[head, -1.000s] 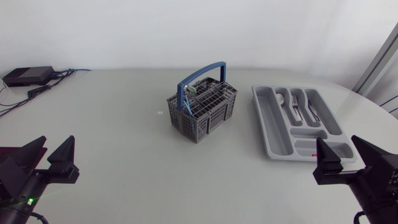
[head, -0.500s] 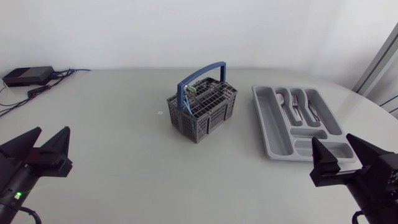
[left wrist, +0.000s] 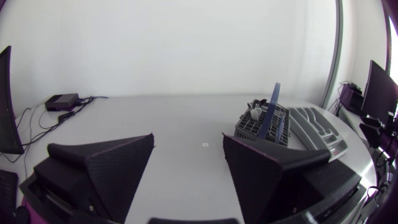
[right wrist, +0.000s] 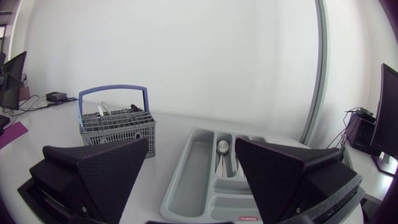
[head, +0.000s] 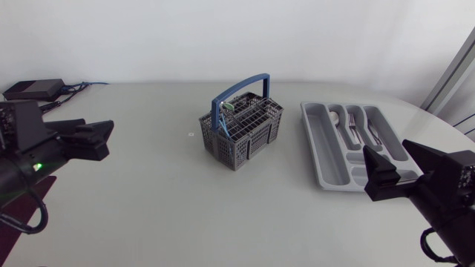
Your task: Unload the cutlery basket into the drawer organizer.
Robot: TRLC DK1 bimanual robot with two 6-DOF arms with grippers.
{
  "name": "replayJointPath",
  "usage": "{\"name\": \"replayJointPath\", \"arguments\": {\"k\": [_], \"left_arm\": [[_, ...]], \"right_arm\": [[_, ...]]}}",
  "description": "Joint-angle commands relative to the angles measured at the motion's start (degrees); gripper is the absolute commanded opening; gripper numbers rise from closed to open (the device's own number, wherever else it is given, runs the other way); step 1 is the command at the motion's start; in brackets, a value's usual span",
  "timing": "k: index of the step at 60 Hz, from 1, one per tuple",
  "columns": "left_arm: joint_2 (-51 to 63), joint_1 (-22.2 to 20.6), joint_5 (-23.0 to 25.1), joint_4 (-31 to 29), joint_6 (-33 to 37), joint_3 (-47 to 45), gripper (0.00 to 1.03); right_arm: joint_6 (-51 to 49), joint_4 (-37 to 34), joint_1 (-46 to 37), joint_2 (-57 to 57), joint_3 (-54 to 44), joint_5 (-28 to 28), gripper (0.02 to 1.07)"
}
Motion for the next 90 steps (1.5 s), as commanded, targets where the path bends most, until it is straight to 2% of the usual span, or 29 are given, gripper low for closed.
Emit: {"name": "replayJointPath", "arguments": {"k": [1, 9, 14, 17, 21, 23, 29, 33, 43, 48, 52, 62, 71, 73, 74, 80, 90], "left_arm": [[5.3, -1.2, -0.6, -1.4, 1.9, 5.0, 0.83], [14.6, -3.1, -1.2, -5.6, 3.5, 11.8, 0.83], [21.1, -5.6, -2.7, -10.1, 4.6, 17.5, 0.87], [24.5, -7.0, -2.7, -11.9, 7.5, 20.5, 0.87], [29.9, -8.6, -3.0, -12.7, 14.8, 24.4, 0.87], [31.4, -8.9, -3.0, -12.9, 15.6, 25.7, 0.87], [40.1, -10.0, -2.8, -21.0, 16.3, 34.1, 0.95], [43.2, -11.0, -1.2, -23.1, 16.3, 37.5, 0.95], [50.0, -11.7, 9.0, -28.1, 15.2, 47.2, 0.91], [52.5, -12.3, 10.4, -28.8, 15.2, 50.7, 0.91], [54.3, -12.7, 11.5, -29.3, 14.9, 53.3, 0.91], [59.7, -14.1, 12.8, -30.4, 13.8, 59.3, 0.82], [61.5, -15.0, 12.8, -31.1, 13.7, 62.2, 0.76], [61.8, -15.1, 12.8, -31.1, 13.8, 62.4, 0.73], [62.2, -15.4, 12.7, -31.1, 13.8, 62.9, 0.68], [64.1, -15.9, 12.7, -31.1, 14.1, 64.6, 0.59], [66.3, -16.4, 12.3, -31.5, 14.4, 65.4, 0.59]], "right_arm": [[1.3, 1.6, 0.9, 3.7, 2.4, 0.7, 1.02], [1.2, 1.5, 1.6, 10.0, 5.2, 0.9, 1.02], [1.2, 0.5, 1.8, 15.0, 7.7, 1.1, 1.02], [1.2, -1.3, 1.7, 18.2, 9.6, 1.1, 1.02], [1.1, -3.2, 2.3, 22.1, 11.9, 0.7, 1.02], [1.0, -3.7, 2.3, 22.8, 12.5, 0.4, 1.02], [1.1, -6.0, 3.7, 25.9, 14.5, 0.4, 1.02], [1.0, -7.1, 4.6, 28.3, 15.7, 0.6, 1.02], [-4.6, -12.1, 5.3, 36.0, 20.5, -0.6, 1.02], [-9.9, -14.8, 5.8, 38.4, 22.5, -0.7, 1.02], [-15.2, -14.7, 5.7, 39.0, 21.9, -2.9, 1.02], [-20.0, -12.2, 4.6, 39.9, 21.2, -7.5, 1.02], [-20.6, -12.2, 4.0, 44.6, 22.8, -8.5, 1.02], [-20.8, -12.0, 4.0, 45.2, 23.0, -8.5, 1.02], [-20.8, -11.7, 3.9, 46.1, 23.4, -8.8, 1.02], [-20.9, -11.2, 4.0, 48.1, 24.4, -9.6, 1.02], [-21.3, -10.8, 4.0, 49.1, 25.2, -9.8, 1.02]]}}
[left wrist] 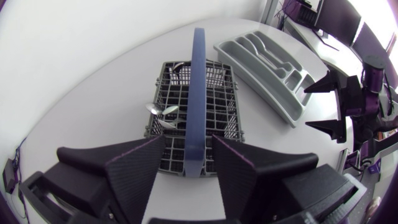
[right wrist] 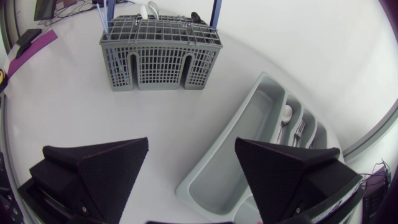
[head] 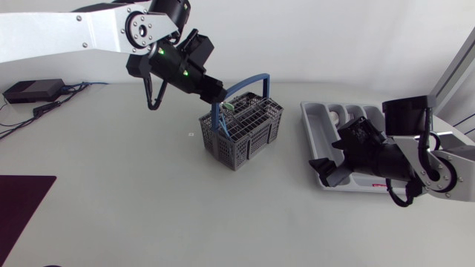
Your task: Unload the cutlery basket into the drawer organizer.
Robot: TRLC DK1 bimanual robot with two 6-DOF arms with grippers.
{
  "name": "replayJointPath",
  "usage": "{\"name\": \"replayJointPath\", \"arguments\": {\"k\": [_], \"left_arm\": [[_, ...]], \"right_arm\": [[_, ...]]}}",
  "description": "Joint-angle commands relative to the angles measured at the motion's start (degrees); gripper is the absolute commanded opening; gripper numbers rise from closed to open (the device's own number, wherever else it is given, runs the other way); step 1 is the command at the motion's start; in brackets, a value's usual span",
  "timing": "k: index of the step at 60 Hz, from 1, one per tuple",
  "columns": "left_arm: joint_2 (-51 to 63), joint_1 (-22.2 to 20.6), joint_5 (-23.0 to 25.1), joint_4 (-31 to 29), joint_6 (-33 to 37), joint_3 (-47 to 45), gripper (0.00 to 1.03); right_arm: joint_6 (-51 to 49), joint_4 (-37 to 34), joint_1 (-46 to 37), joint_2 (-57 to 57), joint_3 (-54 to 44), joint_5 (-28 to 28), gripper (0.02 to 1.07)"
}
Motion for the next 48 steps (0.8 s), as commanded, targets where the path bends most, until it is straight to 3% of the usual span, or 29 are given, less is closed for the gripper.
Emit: {"name": "replayJointPath", "arguments": {"k": [1, 21, 33, 48], "left_arm": [[2.0, -0.7, 0.0, -0.9, 0.0, 1.3, 0.58], [4.1, -1.8, -2.6, -1.0, 1.6, 0.5, 0.26], [3.2, -1.1, -3.0, -2.4, 4.1, -1.0, 0.23], [-4.6, 3.2, 2.8, -5.8, 9.8, -7.7, 0.23]], "right_arm": [[-1.3, 0.4, -0.3, 1.1, 1.4, -0.4, 1.02], [-1.5, 0.4, 0.3, 2.8, 3.2, -0.4, 1.02], [-1.6, 0.2, 0.5, 2.8, 3.1, -0.4, 1.02], [-1.7, 0.1, 1.3, 2.5, 2.8, -0.4, 1.02]]}}
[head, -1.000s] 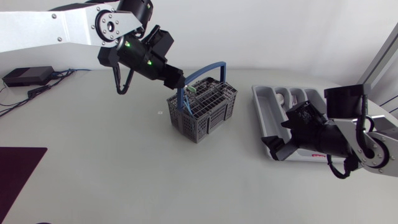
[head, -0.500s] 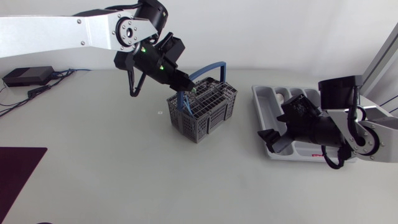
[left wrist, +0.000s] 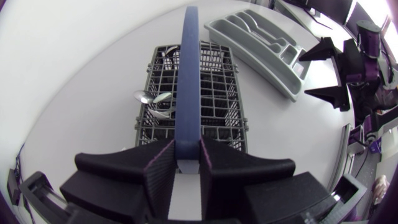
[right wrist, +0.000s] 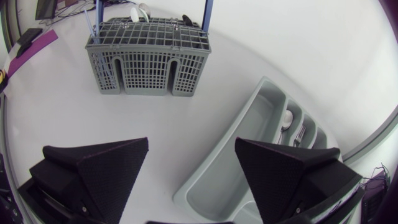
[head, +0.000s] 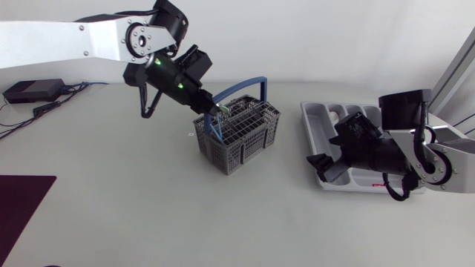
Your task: Unload the cutlery basket into the drawer organizer.
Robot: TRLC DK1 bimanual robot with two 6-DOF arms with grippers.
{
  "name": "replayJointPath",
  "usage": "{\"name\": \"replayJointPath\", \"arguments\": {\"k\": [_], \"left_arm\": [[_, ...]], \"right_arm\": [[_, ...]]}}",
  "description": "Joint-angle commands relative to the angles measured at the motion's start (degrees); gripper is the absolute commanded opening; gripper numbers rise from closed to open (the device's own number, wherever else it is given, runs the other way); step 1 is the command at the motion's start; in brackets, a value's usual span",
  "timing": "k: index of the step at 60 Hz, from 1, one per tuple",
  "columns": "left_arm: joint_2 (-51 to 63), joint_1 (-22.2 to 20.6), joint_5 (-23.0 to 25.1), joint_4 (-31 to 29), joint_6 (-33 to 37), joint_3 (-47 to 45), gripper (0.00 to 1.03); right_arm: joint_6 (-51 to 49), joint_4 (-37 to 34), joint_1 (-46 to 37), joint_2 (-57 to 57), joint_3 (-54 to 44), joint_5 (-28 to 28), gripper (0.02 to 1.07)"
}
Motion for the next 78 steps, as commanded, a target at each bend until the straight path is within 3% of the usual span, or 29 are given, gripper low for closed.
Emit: {"name": "replayJointPath", "arguments": {"k": [1, 22, 34, 40, 51, 59, 67, 72, 76, 78], "left_arm": [[-4.4, 1.8, 1.1, -2.8, 3.0, -4.6, 0.23], [-21.3, 7.7, 7.4, -6.8, 12.2, -21.9, 0.25], [-25.3, 8.9, 9.3, -6.8, 10.8, -21.3, 0.74], [-28.8, 9.9, 11.4, -6.8, 9.1, -20.1, 0.77], [-33.2, 14.2, 11.9, -10.0, 8.7, -20.0, 0.77], [-35.7, 20.3, 11.8, -11.7, 12.2, -25.6, 0.76], [-35.6, 23.4, 11.9, -9.0, 14.9, -32.6, 0.59], [-34.2, 23.6, 11.9, -4.9, 15.0, -36.8, 0.48], [-31.6, 23.4, 11.9, -2.1, 14.8, -39.0, 0.32], [-30.5, 23.2, 11.9, -1.2, 14.8, -39.6, 0.31]], "right_arm": [[-1.2, -0.2, 0.9, 0.5, 0.7, -0.3, 1.02], [-1.1, -2.1, 3.1, -2.6, -0.1, 0.3, 1.02], [-1.0, -2.6, 4.8, -1.7, 1.2, 0.7, 1.02], [-1.0, -4.1, 4.8, -1.8, 2.2, 0.7, 1.02], [-1.0, -5.2, 4.8, -0.5, 4.7, 0.2, 1.02], [-0.2, -5.9, 4.8, 4.2, 8.6, -1.9, 1.02], [2.2, -7.8, 5.2, 11.9, 14.7, -4.5, 1.01], [3.7, -8.8, 6.1, 16.7, 18.4, -6.2, 0.92], [4.9, -8.8, 6.7, 20.4, 21.2, -7.6, 0.74], [5.5, -8.7, 6.7, 21.8, 22.3, -8.4, 0.65]]}}
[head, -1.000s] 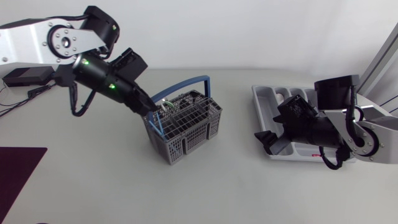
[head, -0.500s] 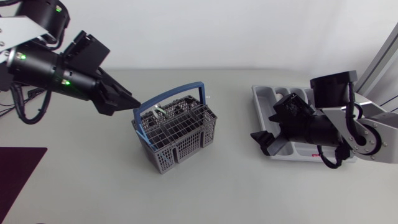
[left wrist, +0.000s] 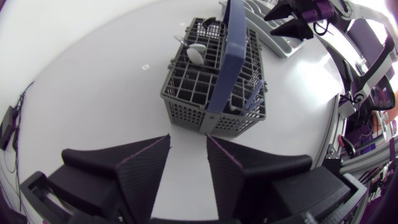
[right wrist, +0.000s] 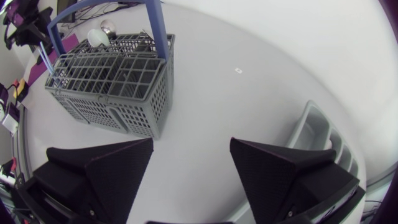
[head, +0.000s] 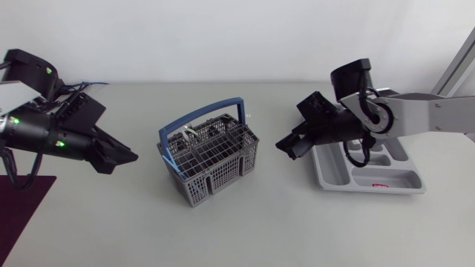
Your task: Unload the cutlery basket into the drawer organizer.
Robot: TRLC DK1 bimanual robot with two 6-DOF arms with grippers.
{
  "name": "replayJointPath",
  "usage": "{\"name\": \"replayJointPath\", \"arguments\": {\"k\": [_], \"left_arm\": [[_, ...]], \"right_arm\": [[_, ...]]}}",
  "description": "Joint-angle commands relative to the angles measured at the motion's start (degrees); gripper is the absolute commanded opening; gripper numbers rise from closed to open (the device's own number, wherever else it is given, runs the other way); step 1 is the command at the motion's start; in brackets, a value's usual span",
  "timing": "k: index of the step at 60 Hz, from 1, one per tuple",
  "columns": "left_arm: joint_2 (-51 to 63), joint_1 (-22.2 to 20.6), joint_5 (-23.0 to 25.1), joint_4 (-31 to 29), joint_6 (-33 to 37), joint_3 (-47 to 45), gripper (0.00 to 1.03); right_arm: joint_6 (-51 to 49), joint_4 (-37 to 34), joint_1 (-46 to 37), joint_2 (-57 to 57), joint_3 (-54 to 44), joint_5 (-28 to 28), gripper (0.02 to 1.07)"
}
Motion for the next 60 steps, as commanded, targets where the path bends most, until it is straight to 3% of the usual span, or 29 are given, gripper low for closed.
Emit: {"name": "replayJointPath", "arguments": {"k": [1, 2, 3, 4, 7, 11, 27, 60], "left_arm": [[3.5, -0.3, 0.4, 2.7, 1.3, -2.6, 0.3], [4.1, -0.6, 0.4, 3.2, 1.2, -2.8, 0.3], [4.1, -0.6, 0.4, 3.2, 1.2, -2.8, 0.3], [5.4, -1.4, 0.4, 4.3, 0.9, -3.2, 0.3], [7.4, -2.0, 0.5, 6.1, 0.3, -3.2, 0.29], [10.0, -3.2, 0.5, 8.3, -0.6, -3.1, 0.29], [15.9, -7.4, 0.6, 14.0, -5.2, 0.7, 0.29], [29.3, -8.3, 0.6, 16.0, -8.9, 16.3, 0.29]], "right_arm": [[2.6, -0.8, 0.7, 4.3, 3.3, -1.6, 0.6], [2.9, -0.6, 0.8, 5.0, 3.8, -2.0, 0.54], [2.9, -0.6, 0.8, 5.0, 3.8, -2.0, 0.54], [3.2, -0.5, 1.0, 6.5, 5.1, -2.3, 0.41], [4.3, -0.5, 1.0, 8.6, 7.1, -2.7, 0.23], [5.7, -0.5, 0.6, 11.3, 9.5, -5.4, 0.16], [7.9, -1.8, 2.8, 16.4, 13.9, -7.7, 0.15], [8.0, -4.1, 9.5, 5.1, 3.8, -8.6, 0.15]]}}
